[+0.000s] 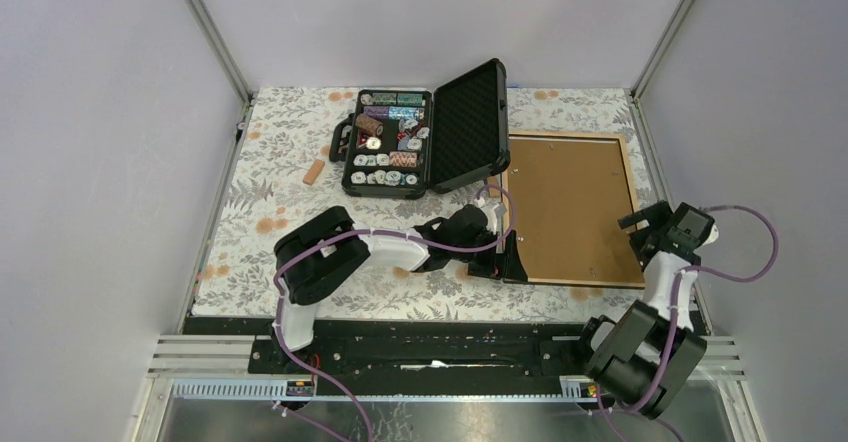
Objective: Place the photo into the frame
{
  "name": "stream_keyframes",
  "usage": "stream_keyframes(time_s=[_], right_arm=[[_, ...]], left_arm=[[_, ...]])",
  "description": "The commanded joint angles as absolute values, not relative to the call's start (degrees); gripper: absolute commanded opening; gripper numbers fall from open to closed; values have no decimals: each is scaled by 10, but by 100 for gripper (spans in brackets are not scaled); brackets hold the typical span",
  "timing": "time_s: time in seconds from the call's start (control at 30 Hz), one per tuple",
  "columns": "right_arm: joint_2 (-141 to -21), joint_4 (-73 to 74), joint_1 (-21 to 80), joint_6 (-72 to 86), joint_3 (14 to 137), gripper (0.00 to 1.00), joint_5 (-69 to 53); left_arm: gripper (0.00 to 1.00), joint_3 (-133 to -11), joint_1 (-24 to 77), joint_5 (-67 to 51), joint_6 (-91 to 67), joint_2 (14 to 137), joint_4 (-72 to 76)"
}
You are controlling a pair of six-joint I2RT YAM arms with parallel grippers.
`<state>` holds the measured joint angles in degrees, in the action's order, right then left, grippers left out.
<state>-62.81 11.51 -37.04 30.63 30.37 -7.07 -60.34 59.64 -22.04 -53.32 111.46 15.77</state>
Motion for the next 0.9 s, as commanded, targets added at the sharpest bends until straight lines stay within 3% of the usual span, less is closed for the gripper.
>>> stream_keyframes(time_s=[0.0,0.13,0.3,0.43,0.57,0.87], right_arm=[[-571,146,-305,292,351,100,-103],[-585,197,-181,281,372,100,-162],[-555,236,-64,327,351,100,-192],[-541,259,-59,330,340,100,-194],[-529,300,-59,336,345,100,-179],[-455,444,-59,520,327,100,-42]], left_arm=[[89,-585,594,-199,-511,1067,162],[88,-548,591,-177,-512,1039,183],[73,-543,591,-152,-509,1041,186],[57,-560,592,-127,-512,1063,177],[48,-571,597,-90,-512,1070,166],[44,-586,599,-72,-504,1090,156]])
